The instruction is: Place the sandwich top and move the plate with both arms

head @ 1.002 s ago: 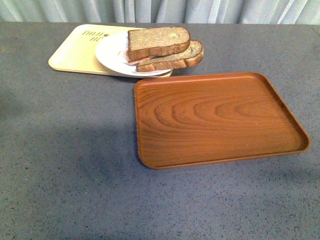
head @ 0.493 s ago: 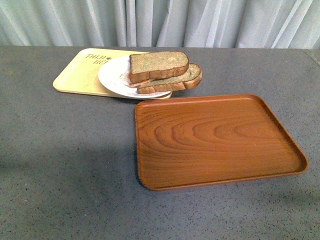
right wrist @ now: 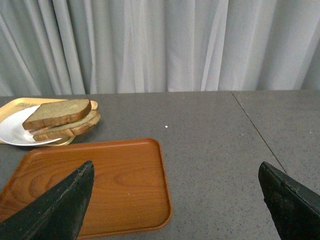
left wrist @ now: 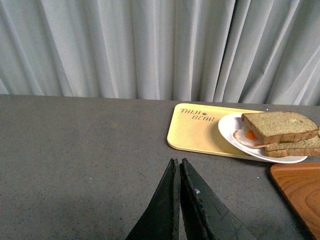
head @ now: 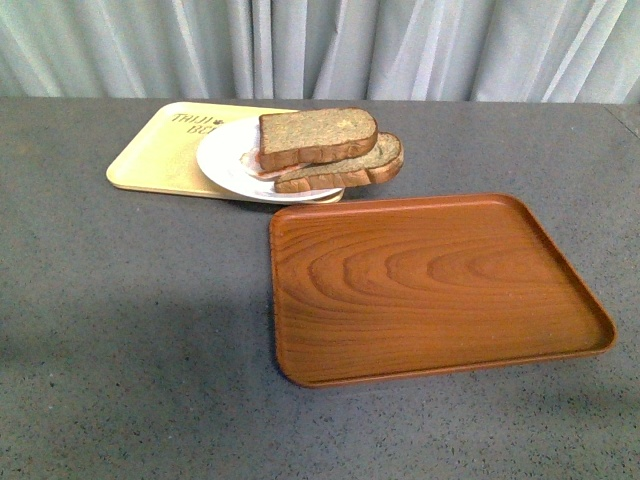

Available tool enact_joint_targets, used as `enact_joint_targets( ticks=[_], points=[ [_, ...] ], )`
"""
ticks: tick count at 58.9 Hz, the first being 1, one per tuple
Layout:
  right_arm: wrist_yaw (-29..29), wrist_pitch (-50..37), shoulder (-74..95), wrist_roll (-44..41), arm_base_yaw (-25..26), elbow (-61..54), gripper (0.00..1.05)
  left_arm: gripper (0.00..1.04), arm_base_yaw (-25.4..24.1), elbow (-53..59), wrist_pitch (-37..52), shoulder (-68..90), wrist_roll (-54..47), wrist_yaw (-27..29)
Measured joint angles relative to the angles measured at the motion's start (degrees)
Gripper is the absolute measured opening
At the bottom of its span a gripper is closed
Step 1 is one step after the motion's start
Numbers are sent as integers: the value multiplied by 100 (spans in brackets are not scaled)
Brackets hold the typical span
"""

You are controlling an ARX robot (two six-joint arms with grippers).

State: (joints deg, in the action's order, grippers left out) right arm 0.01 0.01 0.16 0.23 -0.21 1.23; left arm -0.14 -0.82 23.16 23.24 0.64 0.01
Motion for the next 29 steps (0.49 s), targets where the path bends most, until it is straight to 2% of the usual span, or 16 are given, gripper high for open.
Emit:
enact_joint_targets(
  ticks=[29],
  points=[
    [0,0,0,0,0,0,96,2,0,0,-1025,-1043,-2,-2]
  ],
)
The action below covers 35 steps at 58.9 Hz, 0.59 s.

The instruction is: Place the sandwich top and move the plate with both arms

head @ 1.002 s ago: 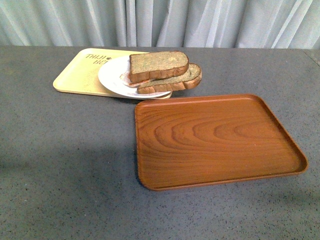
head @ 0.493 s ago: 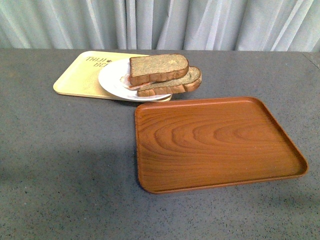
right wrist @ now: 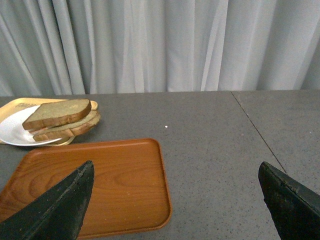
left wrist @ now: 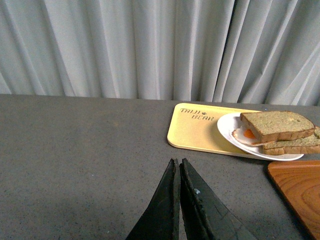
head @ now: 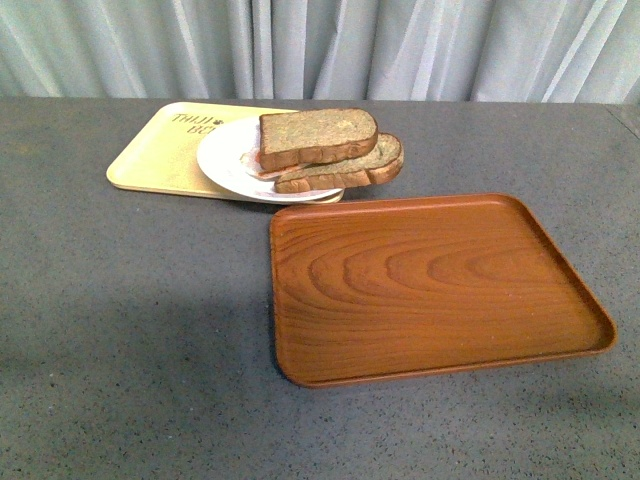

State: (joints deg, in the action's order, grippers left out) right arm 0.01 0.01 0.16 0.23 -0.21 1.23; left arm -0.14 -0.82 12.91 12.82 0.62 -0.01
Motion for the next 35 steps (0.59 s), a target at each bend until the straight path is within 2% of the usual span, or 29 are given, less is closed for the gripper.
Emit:
enact_joint_targets(
  ticks=[12,19,35],
  points=[
    [0,0,0,-2,0,0,96,2,0,0,-282,-278,2,2],
    [2,0,0,0,0,2,96,2,2,-2,-1235,-1080,-2,2],
    [0,0,2,-2,0,0,96,2,7,-2,-1292,-1189,-2,2]
  ],
)
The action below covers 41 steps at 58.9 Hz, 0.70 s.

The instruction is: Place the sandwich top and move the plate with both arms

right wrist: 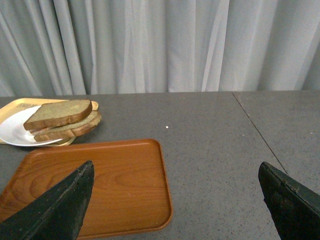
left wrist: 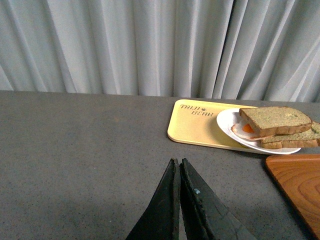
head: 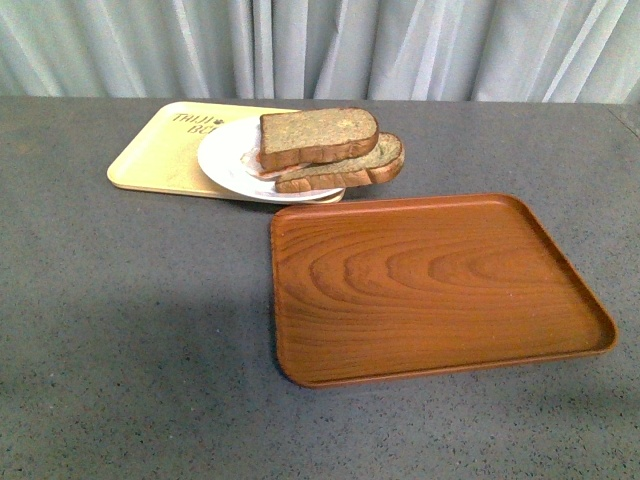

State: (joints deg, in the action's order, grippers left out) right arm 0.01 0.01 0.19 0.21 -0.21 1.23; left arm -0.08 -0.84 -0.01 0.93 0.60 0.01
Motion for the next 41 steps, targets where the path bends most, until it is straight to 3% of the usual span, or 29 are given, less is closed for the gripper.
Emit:
enact_joint_targets(
  ticks=[5,36,41],
  points=[
    [2,0,-2,0,0,0,96,4,-2,0,0,-2,0,0],
    [0,0,-2,0,0,0,96,96,-2,0,0,-2,0,0],
    [0,0,-2,0,0,0,96,95,-2,0,0,-2,-11,0]
  ],
)
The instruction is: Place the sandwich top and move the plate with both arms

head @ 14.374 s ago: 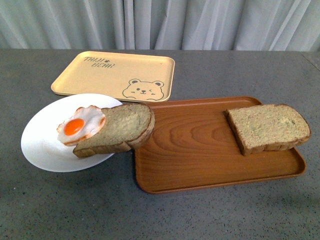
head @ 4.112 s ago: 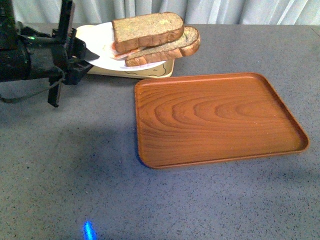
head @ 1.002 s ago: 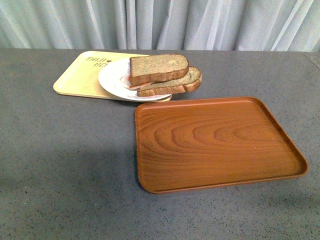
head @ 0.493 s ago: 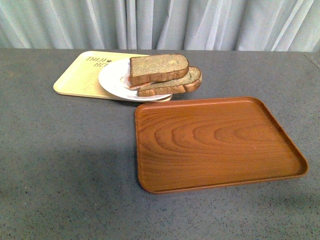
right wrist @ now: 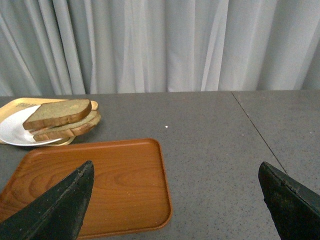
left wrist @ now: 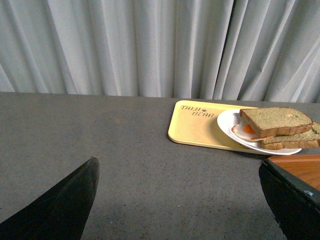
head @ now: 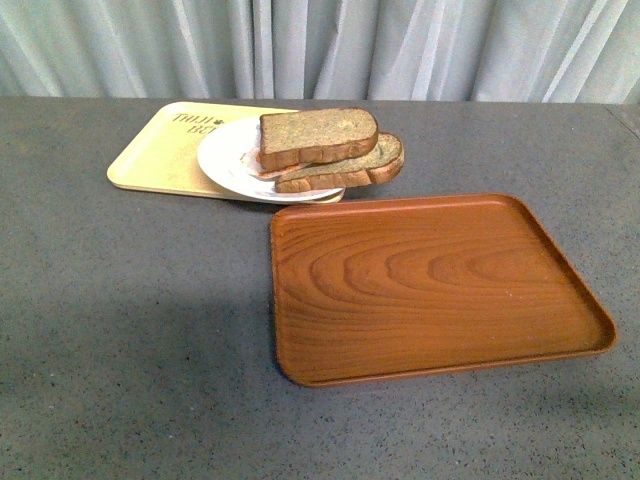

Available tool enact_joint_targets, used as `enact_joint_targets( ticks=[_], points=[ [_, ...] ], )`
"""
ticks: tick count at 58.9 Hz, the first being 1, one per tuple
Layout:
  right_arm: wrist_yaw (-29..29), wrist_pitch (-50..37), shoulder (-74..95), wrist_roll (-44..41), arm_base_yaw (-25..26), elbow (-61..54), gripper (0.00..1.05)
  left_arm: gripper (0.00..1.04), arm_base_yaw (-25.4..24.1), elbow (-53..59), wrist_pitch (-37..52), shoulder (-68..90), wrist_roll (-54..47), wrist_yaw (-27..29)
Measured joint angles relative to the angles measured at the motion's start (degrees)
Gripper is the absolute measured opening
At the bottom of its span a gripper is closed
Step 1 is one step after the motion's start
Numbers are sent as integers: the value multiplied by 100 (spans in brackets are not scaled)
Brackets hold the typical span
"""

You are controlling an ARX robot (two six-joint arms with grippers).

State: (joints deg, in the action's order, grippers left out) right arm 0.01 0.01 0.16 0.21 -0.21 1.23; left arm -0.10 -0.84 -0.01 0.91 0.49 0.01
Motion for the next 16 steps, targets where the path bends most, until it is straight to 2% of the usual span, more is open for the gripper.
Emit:
enact_joint_targets(
  ticks=[16],
  points=[
    [2,0,0,0,0,2,96,96,0,0,0,0,-2,0]
  ],
)
